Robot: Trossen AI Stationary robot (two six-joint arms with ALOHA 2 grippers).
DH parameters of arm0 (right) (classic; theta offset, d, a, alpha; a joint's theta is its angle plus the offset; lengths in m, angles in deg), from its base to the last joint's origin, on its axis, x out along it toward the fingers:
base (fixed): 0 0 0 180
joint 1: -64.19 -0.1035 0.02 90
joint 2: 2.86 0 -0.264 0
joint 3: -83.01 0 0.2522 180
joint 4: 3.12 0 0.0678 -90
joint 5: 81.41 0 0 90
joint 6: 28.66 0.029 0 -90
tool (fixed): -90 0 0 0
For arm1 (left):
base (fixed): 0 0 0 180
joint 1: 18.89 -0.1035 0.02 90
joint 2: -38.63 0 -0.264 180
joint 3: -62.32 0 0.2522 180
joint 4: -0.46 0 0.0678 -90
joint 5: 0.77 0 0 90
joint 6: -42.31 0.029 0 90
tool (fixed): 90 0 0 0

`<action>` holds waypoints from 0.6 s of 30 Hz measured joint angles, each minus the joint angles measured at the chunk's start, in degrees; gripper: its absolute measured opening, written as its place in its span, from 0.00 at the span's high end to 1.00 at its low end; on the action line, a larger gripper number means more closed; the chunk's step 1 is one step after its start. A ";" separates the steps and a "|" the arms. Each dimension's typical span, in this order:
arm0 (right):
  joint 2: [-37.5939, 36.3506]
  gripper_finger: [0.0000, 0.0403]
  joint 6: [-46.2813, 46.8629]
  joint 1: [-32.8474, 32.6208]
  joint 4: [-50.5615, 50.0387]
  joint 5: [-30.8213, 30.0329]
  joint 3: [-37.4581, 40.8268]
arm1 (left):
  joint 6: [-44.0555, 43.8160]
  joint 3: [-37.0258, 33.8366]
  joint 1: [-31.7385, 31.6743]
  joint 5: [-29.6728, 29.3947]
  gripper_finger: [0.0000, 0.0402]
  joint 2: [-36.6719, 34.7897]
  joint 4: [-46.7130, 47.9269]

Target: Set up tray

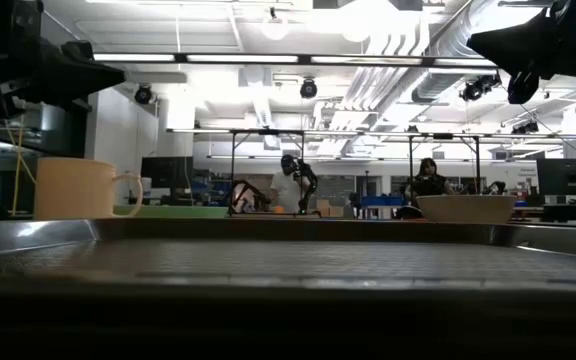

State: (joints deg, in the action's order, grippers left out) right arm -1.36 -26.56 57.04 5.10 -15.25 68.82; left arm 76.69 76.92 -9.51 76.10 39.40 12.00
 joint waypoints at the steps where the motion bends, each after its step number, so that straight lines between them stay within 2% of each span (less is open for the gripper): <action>1: 0.00 1.00 0.00 0.00 0.00 0.00 -0.01 | -0.02 0.00 0.00 0.02 0.89 0.00 -0.02; 18: 0.00 1.00 0.00 0.01 0.00 -0.02 -0.02 | 1.23 -0.01 0.00 0.00 0.89 0.00 -1.17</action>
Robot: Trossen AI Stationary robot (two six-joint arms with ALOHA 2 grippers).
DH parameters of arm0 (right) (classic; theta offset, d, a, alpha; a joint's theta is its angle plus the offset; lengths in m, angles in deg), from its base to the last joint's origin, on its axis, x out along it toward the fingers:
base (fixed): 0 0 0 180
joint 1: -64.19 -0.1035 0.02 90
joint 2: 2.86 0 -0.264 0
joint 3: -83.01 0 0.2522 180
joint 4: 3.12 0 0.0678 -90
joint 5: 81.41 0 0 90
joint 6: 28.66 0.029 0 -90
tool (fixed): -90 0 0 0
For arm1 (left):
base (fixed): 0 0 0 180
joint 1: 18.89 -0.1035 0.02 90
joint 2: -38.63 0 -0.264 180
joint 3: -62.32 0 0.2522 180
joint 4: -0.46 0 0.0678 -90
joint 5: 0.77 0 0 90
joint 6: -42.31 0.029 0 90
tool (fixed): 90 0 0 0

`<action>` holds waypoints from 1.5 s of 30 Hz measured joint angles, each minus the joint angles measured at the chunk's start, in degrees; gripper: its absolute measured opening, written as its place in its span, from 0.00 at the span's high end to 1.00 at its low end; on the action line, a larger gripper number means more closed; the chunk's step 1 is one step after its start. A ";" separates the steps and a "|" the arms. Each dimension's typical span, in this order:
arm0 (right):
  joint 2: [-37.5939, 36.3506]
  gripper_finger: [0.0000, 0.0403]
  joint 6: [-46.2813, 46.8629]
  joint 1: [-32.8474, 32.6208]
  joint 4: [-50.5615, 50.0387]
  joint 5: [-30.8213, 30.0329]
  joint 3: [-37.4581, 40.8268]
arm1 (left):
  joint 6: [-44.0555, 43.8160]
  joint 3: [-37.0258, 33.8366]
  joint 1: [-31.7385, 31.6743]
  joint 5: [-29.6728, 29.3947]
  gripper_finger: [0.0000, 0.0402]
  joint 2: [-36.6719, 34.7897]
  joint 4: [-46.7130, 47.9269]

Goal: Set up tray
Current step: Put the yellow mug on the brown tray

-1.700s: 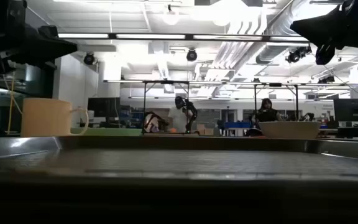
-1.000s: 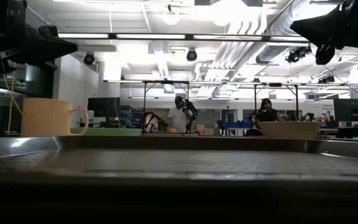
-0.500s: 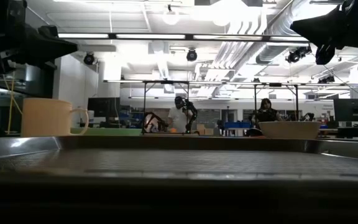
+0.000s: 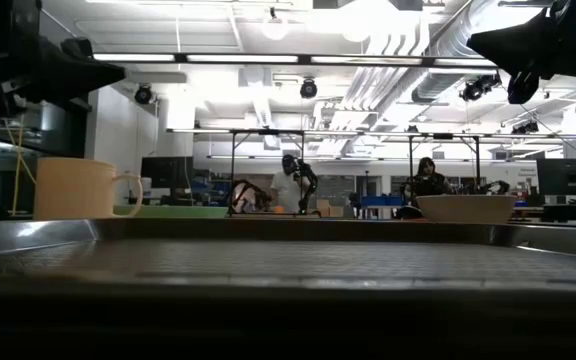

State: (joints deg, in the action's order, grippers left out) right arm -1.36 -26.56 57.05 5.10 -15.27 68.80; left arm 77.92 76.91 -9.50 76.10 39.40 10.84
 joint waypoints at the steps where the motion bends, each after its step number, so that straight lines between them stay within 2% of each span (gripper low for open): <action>1: 0.00 1.00 0.00 0.00 0.00 0.01 0.01 | -0.19 -0.01 -0.02 0.00 0.89 -0.02 -0.09; 6: 0.01 1.00 0.00 0.00 0.00 0.02 0.01 | -1.26 -0.01 -0.01 0.20 0.89 -0.02 0.22; 12: 0.00 1.00 -0.01 -0.01 0.00 0.01 0.01 | -0.65 0.01 -0.01 -2.21 0.89 -0.02 -0.04; 20: 0.00 1.00 -0.39 0.00 0.00 0.00 0.01 | -16.70 0.01 0.00 -2.70 0.89 -0.02 -0.63; 27: 0.02 1.00 -2.48 0.00 0.00 -0.02 0.00 | -28.24 -0.01 -0.02 -8.94 0.89 0.00 -4.64; 36: 0.00 1.00 11.51 0.00 0.14 0.12 0.00 | -28.57 0.00 -0.02 -14.11 0.89 0.00 -8.68; 39: -0.01 1.00 17.18 -0.02 1.15 2.29 0.00 | -28.56 0.01 -0.02 -15.86 0.89 0.00 -10.15; 45: -0.02 1.00 17.07 -0.02 7.63 2.28 -0.14 | -24.62 4.00 -0.02 -17.43 0.89 0.00 -9.96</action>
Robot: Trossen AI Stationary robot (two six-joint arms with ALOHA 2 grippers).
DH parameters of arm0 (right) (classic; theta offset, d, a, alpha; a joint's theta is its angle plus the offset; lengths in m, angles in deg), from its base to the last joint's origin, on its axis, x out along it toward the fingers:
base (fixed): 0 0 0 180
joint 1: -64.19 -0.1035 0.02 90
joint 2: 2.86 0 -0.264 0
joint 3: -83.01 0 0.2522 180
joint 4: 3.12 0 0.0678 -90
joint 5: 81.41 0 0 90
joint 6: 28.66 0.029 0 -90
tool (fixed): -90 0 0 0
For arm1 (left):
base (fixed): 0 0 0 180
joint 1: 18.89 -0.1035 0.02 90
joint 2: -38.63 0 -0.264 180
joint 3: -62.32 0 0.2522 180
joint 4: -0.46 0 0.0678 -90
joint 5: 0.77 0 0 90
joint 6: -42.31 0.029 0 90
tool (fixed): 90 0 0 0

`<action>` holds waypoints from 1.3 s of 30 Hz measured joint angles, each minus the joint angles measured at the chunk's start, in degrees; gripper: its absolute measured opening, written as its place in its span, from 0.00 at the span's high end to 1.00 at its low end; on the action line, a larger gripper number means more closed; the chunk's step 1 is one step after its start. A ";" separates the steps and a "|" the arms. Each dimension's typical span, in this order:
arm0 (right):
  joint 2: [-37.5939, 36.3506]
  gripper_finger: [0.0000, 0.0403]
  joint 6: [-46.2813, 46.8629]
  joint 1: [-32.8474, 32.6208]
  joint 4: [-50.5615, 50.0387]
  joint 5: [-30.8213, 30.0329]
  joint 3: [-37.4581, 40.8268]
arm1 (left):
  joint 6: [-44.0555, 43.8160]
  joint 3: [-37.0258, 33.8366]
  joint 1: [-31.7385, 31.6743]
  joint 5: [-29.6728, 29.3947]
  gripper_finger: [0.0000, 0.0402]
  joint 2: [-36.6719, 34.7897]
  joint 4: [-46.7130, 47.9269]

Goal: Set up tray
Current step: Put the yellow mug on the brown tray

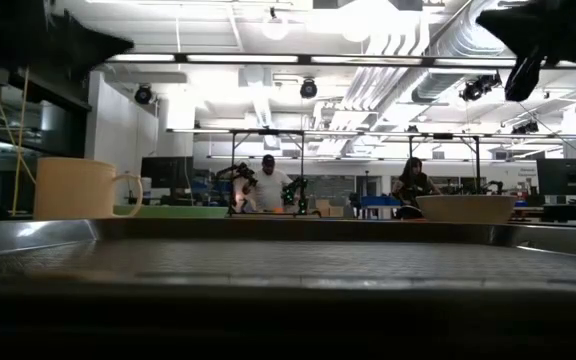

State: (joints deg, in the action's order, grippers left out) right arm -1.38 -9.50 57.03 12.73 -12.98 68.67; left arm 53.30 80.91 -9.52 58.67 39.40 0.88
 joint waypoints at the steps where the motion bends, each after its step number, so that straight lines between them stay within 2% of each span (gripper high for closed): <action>1: 0.00 1.00 -0.75 0.02 -0.14 -0.73 -0.49 | 1.91 1.50 0.00 -0.03 0.89 0.00 0.00; 4: 0.06 1.00 -4.51 0.02 -1.31 -2.33 -3.47 | 7.37 7.70 0.00 -0.15 0.89 -0.02 5.93; 6: 0.46 1.00 -6.54 0.02 -4.29 -3.72 -6.22 | 8.05 13.68 0.00 -1.97 0.89 0.23 16.96; 10: 3.83 1.00 -7.86 0.02 -17.73 -5.97 -14.93 | 1.07 24.94 0.00 -6.31 0.89 2.51 41.74; 12: 7.50 1.00 -7.81 0.02 -25.04 -6.91 -20.55 | -2.26 29.18 0.00 -7.43 0.89 3.86 47.73; 17: 22.57 1.00 -13.15 0.02 -36.13 -6.63 -36.74 | -1.96 34.50 0.00 -7.75 0.89 5.23 50.37; 21: 38.44 1.00 -21.68 0.24 -41.71 -8.51 -49.00 | -0.29 34.90 0.00 -8.99 0.89 5.27 50.76; 24: 50.54 1.00 -24.47 2.55 -44.14 -9.67 -57.47 | -0.31 34.90 0.00 -9.47 0.89 5.27 51.57; 27: 61.42 0.99 -24.74 6.89 -44.79 -0.18 -65.13 | -0.50 34.90 0.00 -9.49 0.89 5.27 51.03; 31: 74.37 0.95 -19.54 12.49 -44.61 13.43 -75.05 | -0.60 34.90 0.00 -9.34 0.89 5.27 50.49; 35: 86.13 0.84 -18.13 15.39 -45.52 22.23 -82.53 | -0.66 34.90 0.00 -7.86 0.89 5.27 50.49; 39: 95.84 0.69 -18.67 16.60 -45.62 30.45 -90.16 | -0.77 34.90 0.00 -7.62 0.89 5.27 50.49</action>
State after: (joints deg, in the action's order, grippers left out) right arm 94.46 -28.16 73.63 -32.89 17.47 -21.49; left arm 52.52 115.81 -9.52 51.05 44.67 51.37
